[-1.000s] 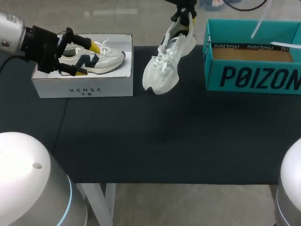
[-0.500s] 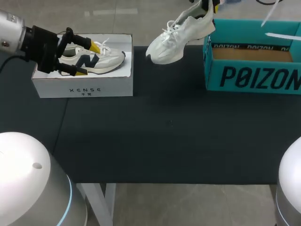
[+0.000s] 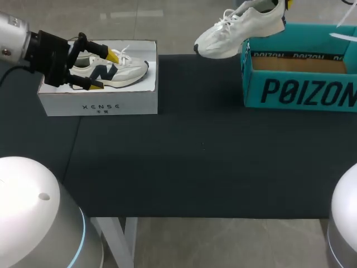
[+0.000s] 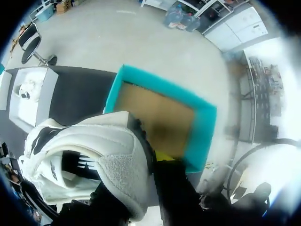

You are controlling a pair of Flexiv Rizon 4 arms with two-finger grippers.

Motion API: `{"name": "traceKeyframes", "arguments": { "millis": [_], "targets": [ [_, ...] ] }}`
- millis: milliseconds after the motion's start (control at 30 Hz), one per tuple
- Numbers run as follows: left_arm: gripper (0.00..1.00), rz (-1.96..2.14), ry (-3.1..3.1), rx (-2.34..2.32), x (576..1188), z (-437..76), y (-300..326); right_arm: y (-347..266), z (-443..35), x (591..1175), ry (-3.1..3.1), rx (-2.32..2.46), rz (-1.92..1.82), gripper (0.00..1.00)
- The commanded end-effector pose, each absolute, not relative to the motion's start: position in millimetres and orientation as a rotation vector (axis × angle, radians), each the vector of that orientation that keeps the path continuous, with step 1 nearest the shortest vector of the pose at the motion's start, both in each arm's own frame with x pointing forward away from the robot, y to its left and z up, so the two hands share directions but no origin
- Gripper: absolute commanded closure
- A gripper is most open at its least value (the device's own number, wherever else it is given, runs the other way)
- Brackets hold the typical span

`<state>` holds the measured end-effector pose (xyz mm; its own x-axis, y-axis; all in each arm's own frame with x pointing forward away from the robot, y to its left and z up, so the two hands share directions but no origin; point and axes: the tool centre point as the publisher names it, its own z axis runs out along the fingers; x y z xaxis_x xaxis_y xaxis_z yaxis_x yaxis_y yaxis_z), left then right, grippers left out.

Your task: Take the shoe out of the shoebox, open the shoe tongue, remove and reinsert the insole, then place the shoe into the shoebox

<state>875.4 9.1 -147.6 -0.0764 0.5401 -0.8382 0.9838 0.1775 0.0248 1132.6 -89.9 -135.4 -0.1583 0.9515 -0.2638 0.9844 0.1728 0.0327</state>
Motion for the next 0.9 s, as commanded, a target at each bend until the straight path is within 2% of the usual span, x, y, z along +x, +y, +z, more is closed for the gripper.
{"name": "traceKeyframes", "arguments": {
  "millis": [33,300,900],
  "targets": [
    [0.00,-0.761,1.720,1.458,876.1,-147.3,8.5,-113.9,-132.5,1120.1,2.175,1.940,-0.144,1.00],
    [0.00,-0.761,1.720,1.458,876.1,-147.3,8.5,-149.3,-137.2,1106.8,2.066,2.079,-0.206,1.00],
    [0.00,-0.761,1.720,1.458,876.1,-147.3,8.5,-149.3,-137.2,1106.8,2.066,2.079,-0.206,1.00]
  ]
}}
